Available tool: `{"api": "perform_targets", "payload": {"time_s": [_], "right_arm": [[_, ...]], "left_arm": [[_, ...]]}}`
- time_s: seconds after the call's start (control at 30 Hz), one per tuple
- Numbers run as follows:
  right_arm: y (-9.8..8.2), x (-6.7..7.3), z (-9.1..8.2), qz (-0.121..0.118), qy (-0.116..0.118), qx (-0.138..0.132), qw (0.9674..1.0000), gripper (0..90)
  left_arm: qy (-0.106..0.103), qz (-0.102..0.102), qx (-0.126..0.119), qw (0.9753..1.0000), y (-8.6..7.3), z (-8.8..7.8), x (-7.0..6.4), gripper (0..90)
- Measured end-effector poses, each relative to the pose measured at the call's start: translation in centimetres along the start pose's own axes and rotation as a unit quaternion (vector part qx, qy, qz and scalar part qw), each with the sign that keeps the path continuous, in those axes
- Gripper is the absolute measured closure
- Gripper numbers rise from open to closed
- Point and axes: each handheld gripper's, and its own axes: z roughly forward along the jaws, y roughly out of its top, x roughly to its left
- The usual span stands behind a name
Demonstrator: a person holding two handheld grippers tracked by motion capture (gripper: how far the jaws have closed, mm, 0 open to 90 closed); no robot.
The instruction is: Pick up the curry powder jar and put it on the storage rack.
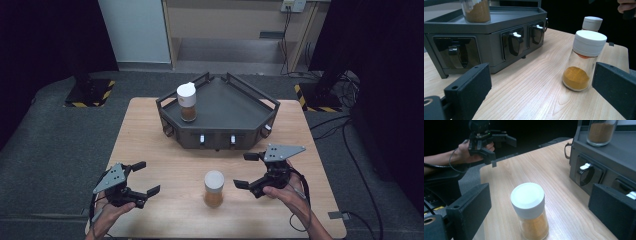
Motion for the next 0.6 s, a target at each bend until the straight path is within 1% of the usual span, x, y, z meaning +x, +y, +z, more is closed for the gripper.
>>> {"api": "perform_targets", "payload": {"time_s": [0.2,0.37,0.43,0.5,0.6], "right_arm": [[-0.1,0.0,1.7,-0.003,0.009,0.014,0.9999,5.5],[0.0,0.3,3.1,-0.011,0.013,0.026,0.9995,6.3],[-0.1,0.3,3.6,-0.011,0.018,0.028,0.9994,6.7],[-0.1,0.4,4.1,-0.015,0.017,0.034,0.9992,6.7],[-0.2,0.3,4.6,-0.012,0.02,0.036,0.9991,6.9]], "left_arm": [[-0.001,0.001,0.001,1.0,0.0,0.0,0.0,1.0],[-0.001,0.001,0.002,1.0,0.0,0.0,0.0,1.0],[-0.001,0.001,0.002,1.0,0.0,0.0,0.0,1.0],[-0.001,0.001,0.002,1.0,0.0,0.0,0.0,1.0],[-0.001,0.001,0.002,1.0,0.0,0.0,0.0,1.0]]}}
